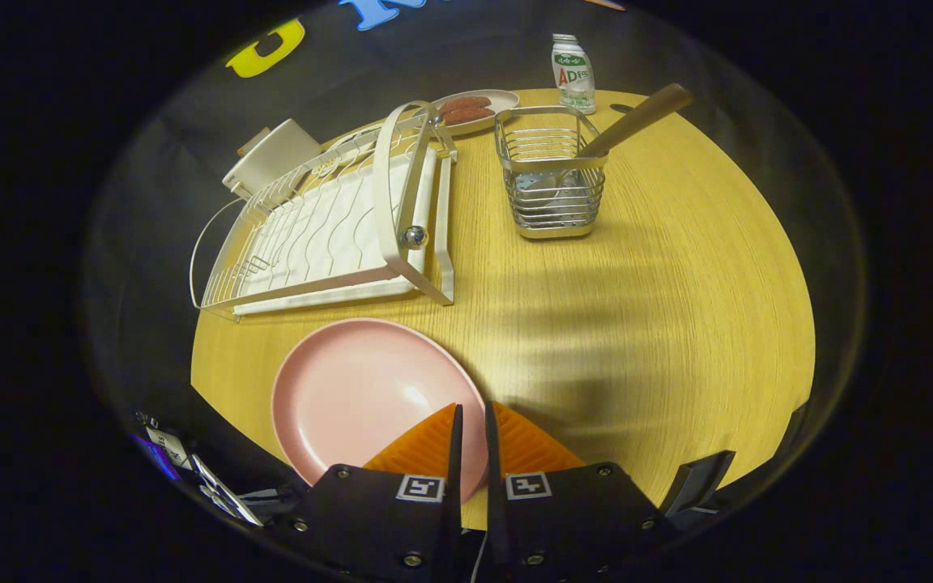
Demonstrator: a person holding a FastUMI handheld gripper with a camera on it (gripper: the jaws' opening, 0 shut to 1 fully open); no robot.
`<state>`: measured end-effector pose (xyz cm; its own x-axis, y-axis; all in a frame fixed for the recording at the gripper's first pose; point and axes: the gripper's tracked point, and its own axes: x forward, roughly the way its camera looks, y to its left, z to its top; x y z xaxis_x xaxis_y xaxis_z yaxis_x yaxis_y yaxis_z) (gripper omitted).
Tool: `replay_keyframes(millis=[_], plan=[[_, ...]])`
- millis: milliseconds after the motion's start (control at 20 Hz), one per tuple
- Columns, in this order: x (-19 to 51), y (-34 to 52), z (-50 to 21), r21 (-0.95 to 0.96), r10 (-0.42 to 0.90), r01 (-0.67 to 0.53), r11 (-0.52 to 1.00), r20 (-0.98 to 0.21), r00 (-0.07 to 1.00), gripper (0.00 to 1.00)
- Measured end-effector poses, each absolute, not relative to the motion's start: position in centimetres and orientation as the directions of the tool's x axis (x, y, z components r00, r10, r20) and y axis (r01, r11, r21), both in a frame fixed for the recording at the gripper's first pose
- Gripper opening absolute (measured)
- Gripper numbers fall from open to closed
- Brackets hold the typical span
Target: Take the plate from the dish rack, then take the spoon from the basket and place it into the plate.
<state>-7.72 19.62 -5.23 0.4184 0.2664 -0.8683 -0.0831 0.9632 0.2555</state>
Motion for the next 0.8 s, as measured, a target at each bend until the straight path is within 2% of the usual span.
replay_keyframes(millis=[400, 800], plan=[[-6.7, 17.4, -1.7, 0.215, 0.245, -0.121, 0.969, -0.787, 0.566, 0.13], [-4.4, 12.7, 4.7, 0.132, 0.166, -0.112, 0.985, -0.536, 0.828, 0.13]])
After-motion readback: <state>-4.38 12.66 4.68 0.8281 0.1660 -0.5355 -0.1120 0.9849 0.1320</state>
